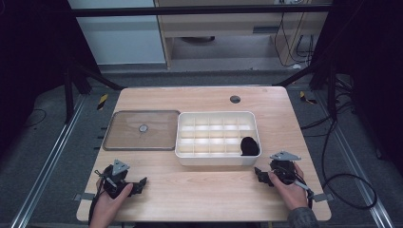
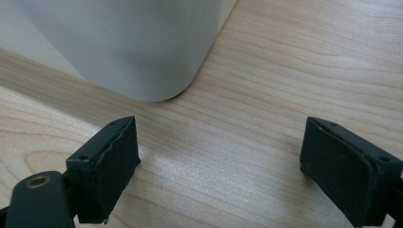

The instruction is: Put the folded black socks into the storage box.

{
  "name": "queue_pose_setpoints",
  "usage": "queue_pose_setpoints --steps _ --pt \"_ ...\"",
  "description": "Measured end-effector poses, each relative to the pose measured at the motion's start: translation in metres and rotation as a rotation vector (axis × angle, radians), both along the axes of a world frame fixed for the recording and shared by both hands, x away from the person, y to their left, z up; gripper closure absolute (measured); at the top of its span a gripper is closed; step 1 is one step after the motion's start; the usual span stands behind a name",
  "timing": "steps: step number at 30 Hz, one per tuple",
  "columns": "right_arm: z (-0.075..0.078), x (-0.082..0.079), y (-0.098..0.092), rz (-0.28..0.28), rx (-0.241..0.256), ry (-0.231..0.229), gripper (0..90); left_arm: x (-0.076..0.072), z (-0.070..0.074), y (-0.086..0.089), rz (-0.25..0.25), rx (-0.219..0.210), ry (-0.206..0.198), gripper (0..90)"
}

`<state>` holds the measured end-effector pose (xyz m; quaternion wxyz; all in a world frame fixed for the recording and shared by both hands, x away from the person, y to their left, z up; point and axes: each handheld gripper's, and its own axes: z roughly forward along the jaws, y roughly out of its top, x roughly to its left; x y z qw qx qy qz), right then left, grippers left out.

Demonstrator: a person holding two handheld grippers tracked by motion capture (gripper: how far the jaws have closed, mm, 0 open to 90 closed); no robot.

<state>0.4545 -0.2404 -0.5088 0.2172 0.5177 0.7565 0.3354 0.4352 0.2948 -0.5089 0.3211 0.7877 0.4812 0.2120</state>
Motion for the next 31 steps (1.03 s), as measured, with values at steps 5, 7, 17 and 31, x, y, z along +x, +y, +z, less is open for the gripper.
queue_pose_setpoints --steps 5,7,17,31 --pt "-0.002 0.001 0.001 -0.012 -0.008 -0.013 12.3 0.000 0.000 0.000 0.000 0.000 0.000 0.0" --pt "-0.002 0.000 0.002 -0.014 -0.008 -0.015 11.9 0.000 0.000 0.000 0.000 0.000 0.000 0.0" --pt "-0.003 0.000 0.004 -0.015 -0.019 -0.021 10.2 0.000 0.000 0.000 0.000 0.000 0.000 0.0" --pt "-0.004 -0.002 0.008 -0.013 -0.018 0.003 2.4 0.010 0.000 -0.001 0.054 -0.005 0.002 0.0"
